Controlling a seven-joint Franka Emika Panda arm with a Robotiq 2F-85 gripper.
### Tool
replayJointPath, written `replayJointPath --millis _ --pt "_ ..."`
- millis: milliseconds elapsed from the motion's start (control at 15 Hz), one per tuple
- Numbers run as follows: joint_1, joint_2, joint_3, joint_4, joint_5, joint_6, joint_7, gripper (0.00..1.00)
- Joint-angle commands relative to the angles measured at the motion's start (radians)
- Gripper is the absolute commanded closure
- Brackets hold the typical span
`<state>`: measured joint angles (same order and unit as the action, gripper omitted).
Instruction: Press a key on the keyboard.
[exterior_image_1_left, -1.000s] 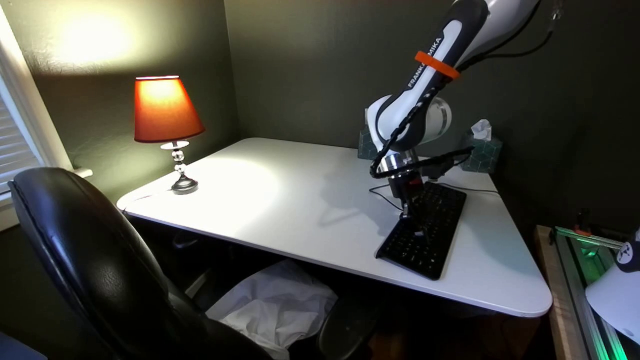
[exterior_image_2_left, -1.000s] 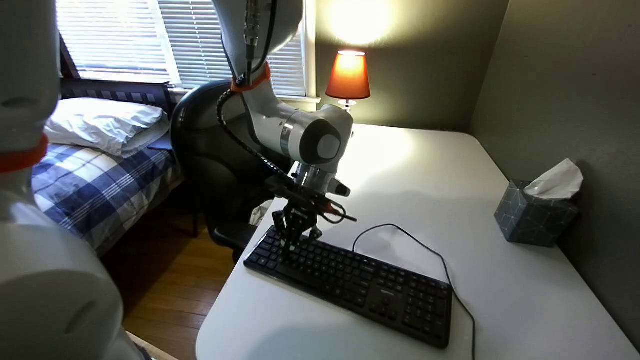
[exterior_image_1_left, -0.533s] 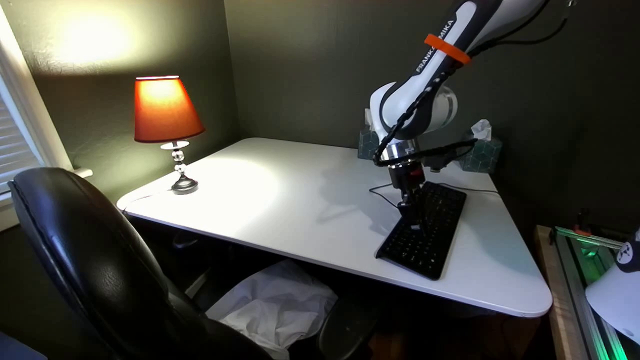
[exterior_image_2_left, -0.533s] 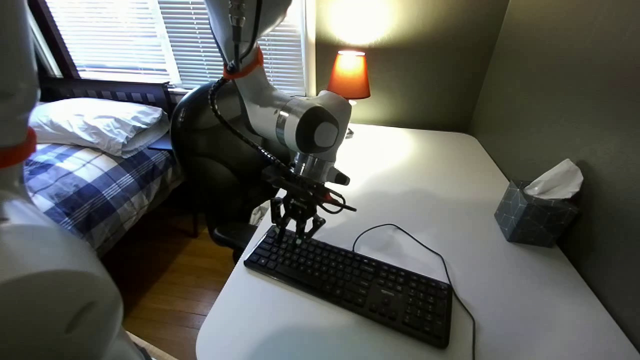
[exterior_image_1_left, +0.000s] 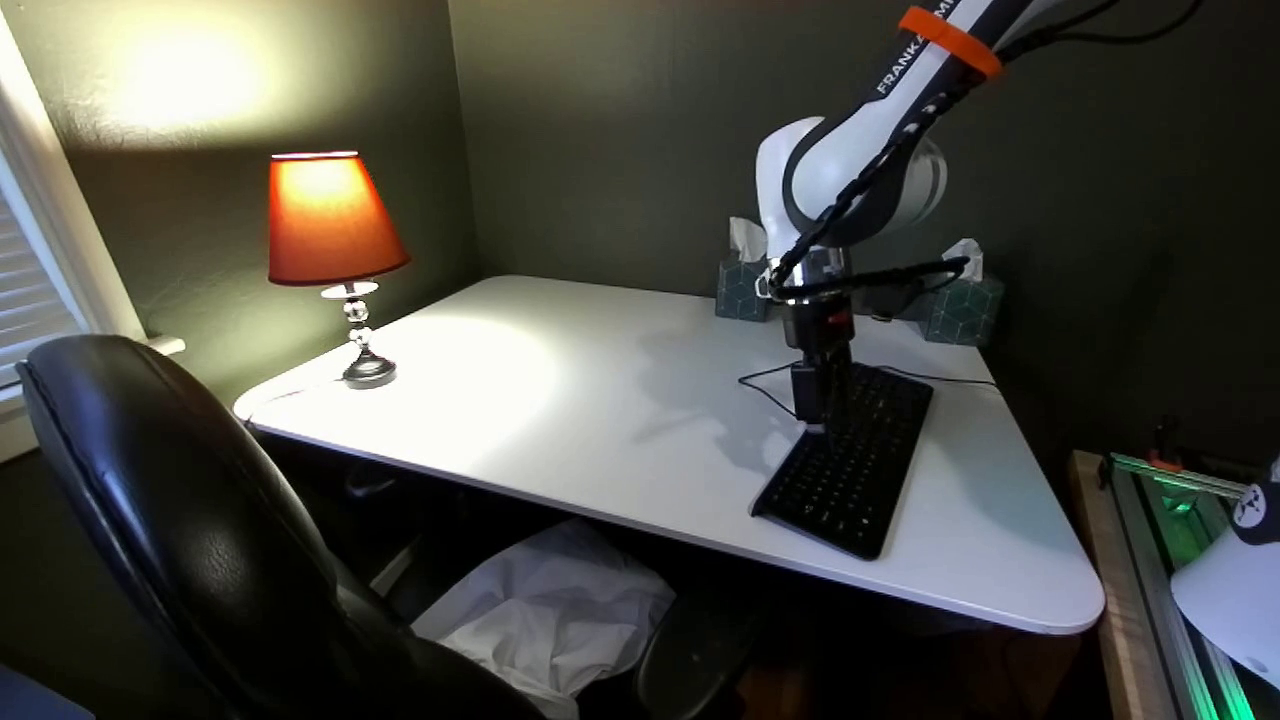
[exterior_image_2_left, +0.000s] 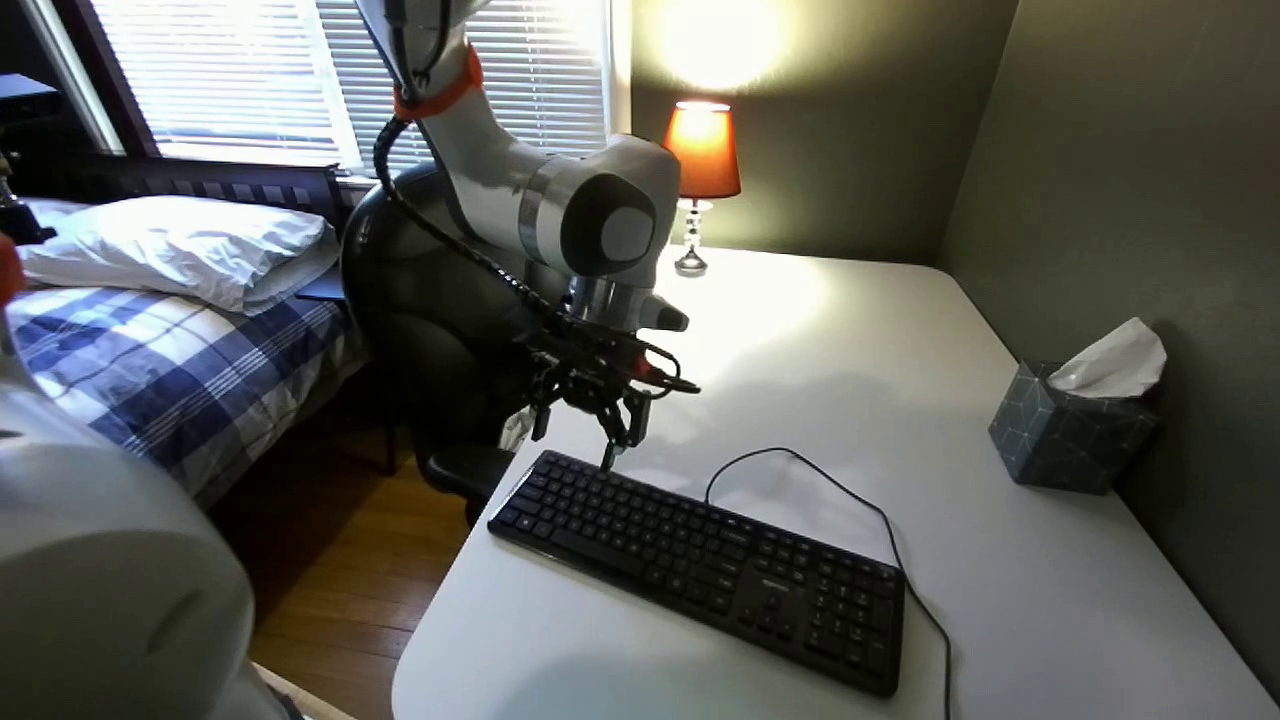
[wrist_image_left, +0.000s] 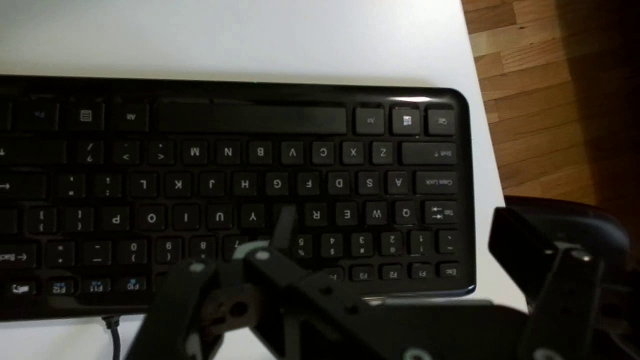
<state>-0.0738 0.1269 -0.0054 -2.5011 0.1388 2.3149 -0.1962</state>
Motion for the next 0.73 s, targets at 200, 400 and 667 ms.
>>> replayJointPath --millis 200,400,667 --pt "0.030 -0.099 -0.002 -0.090 -0.019 0.075 0.055 0.00" --pt "0.024 -0.059 -0.006 -0.043 -0.007 0.045 0.027 0.00" --pt "0.024 -0.056 -0.006 -0.040 -0.007 0.045 0.026 0.00"
